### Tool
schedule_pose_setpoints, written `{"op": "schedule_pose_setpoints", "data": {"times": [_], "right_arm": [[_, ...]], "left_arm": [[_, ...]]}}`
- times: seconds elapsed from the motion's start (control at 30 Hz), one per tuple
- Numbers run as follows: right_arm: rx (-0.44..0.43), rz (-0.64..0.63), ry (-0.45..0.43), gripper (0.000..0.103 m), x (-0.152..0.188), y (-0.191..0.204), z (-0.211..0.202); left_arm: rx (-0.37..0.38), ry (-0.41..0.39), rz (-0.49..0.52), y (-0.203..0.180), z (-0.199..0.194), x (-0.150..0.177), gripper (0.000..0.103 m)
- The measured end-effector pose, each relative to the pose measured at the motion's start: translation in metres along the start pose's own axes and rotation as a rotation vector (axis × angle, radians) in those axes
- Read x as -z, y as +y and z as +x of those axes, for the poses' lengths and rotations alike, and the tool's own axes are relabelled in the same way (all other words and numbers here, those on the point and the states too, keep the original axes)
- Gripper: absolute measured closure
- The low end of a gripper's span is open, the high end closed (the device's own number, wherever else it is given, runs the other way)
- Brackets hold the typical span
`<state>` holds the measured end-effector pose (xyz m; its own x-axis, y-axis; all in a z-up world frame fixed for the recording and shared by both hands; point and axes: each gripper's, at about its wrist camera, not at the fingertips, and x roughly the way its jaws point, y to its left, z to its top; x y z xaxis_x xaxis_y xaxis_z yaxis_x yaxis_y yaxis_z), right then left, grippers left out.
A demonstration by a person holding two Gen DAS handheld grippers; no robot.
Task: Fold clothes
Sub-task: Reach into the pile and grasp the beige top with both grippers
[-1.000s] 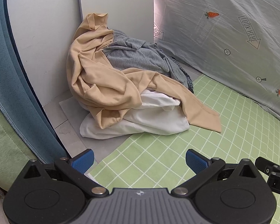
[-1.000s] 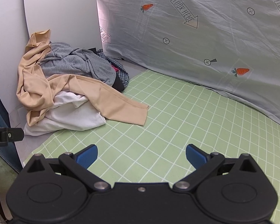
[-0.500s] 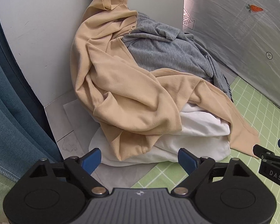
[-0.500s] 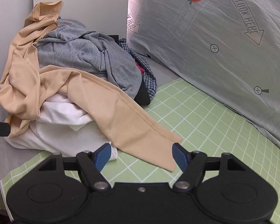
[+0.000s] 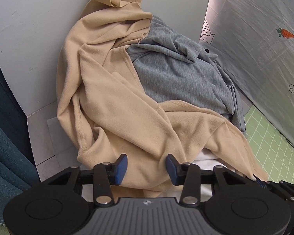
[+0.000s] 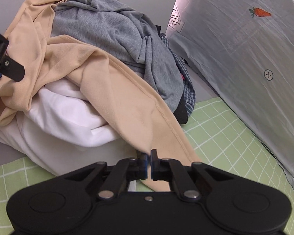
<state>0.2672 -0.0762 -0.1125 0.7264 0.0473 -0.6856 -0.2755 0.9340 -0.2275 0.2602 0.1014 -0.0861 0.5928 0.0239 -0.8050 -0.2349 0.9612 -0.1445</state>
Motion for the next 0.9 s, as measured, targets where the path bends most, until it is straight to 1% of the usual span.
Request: {"op": "schedule_pose_setpoints", "data": {"times": [0.07, 0.17, 0.23, 0.27, 0.33, 0.4, 0.43, 0.47, 0.5, 0.53, 0.57, 0.63, 0.67, 0.77, 0.8, 0.87, 0.9], "right_arm": [[0.032, 0.046, -0.044, 0.101, 0.001, -0.014, -0.013], [0.085, 0.141, -0.095, 0.101, 0.004, -0.041, -0.036], [0.115, 0.202, -0.120, 0.102, 0.006, -0.060, -0.053], [0.140, 0.216, -0.133, 0.102, 0.009, -0.067, -0.061], [0.197, 0.232, -0.156, 0.102, 0.016, -0.079, -0.076], [0.339, 0.267, -0.164, 0.103, 0.027, -0.093, -0.091], [0.413, 0.297, -0.170, 0.103, 0.032, -0.105, -0.096], [0.475, 0.343, -0.152, 0.103, 0.037, -0.123, -0.099], [0.514, 0.401, -0.119, 0.103, 0.044, -0.145, -0.099], [0.539, 0.459, -0.092, 0.103, 0.051, -0.164, -0.100], [0.547, 0.499, -0.060, 0.103, 0.059, -0.181, -0.100], [0.548, 0.556, -0.004, 0.103, 0.073, -0.208, -0.100], [0.539, 0.571, 0.012, 0.103, 0.078, -0.214, -0.099], [0.476, 0.568, 0.053, 0.100, 0.086, -0.211, -0.089], [0.442, 0.568, 0.067, 0.096, 0.088, -0.205, -0.082], [0.358, 0.574, 0.092, 0.085, 0.088, -0.189, -0.063], [0.318, 0.570, 0.103, 0.073, 0.089, -0.180, -0.053]], "left_arm": [[0.012, 0.002, -0.005, -0.003, -0.002, 0.001, 0.081], [-0.008, -0.014, 0.042, -0.012, -0.009, 0.006, 0.081], [-0.015, -0.024, 0.054, -0.014, -0.016, 0.011, 0.080], [-0.015, -0.030, 0.052, -0.013, -0.020, 0.013, 0.079], [-0.024, -0.047, 0.042, -0.008, -0.027, 0.017, 0.075], [-0.055, -0.070, 0.028, -0.002, -0.032, 0.019, 0.060], [-0.077, -0.084, 0.021, 0.001, -0.034, 0.020, 0.057], [-0.099, -0.094, 0.013, 0.004, -0.034, 0.020, 0.052], [-0.121, -0.101, 0.005, 0.007, -0.033, 0.020, 0.043], [-0.139, -0.104, -0.006, 0.011, -0.031, 0.020, 0.038], [-0.155, -0.105, -0.019, 0.015, -0.029, 0.019, 0.033], [-0.178, -0.108, -0.041, 0.021, -0.024, 0.016, 0.032], [-0.182, -0.109, -0.050, 0.022, -0.022, 0.013, 0.032], [-0.191, -0.114, -0.072, 0.025, -0.015, 0.006, 0.024], [-0.193, -0.116, -0.073, 0.025, -0.012, 0.004, 0.022], [-0.188, -0.114, -0.069, 0.023, -0.006, -0.001, 0.022], [-0.181, -0.112, -0.067, 0.022, -0.002, -0.004, 0.022]]}}
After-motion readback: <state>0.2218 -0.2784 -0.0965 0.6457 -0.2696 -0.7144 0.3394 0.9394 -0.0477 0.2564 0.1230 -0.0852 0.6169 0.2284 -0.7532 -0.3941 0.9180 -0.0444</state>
